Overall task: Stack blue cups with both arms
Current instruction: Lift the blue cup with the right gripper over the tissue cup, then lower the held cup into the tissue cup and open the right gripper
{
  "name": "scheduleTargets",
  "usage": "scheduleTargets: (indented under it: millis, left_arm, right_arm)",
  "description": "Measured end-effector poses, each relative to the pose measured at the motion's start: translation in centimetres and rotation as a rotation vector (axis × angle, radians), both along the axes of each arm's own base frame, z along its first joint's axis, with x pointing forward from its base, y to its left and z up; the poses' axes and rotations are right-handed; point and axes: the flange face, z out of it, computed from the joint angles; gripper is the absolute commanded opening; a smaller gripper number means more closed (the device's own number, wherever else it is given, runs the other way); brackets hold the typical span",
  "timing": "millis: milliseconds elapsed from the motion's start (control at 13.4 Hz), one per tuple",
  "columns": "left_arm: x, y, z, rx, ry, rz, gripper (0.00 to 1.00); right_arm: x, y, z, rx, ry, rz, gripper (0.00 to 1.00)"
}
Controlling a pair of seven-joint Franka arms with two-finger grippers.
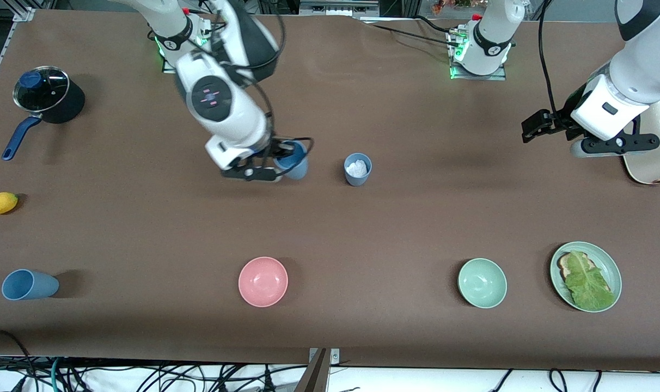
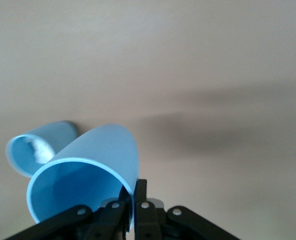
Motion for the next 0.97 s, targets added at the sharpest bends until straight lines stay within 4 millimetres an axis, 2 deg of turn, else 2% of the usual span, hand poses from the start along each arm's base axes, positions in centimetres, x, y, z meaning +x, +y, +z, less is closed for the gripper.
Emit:
scheduleTargets:
  millis: [224,374,598,748,972]
  left_arm:
    - [0.0,0.0,0.0,0.0,0.0,0.0,1.0]
    - [0.0,0.0,0.0,0.0,0.001,0.001,1.0]
    - [0.0,0.1,0.0,0.0,0.001,0.001,1.0]
    - [0.0,0.1,0.0,0.0,0.001,0.001,1.0]
    - [0.0,0.1,0.0,0.0,0.002,0.002,1.0]
  right_arm:
    - [-2.5,6.4,1.0,-0.01,0.016,-0.064,0.0]
    - [-4.2,9.9,1.2,-0.014,0.019,-0.09,0.0]
    - [-6.7,13.6,-1.0,-0.038,0.033,-0.114,0.0]
    - [-7.3,14.8,-2.8,-0.05,0.034,-0.117,0.0]
    - [-6.5,14.6,-3.6,-0.057,0.03,-0.129,0.0]
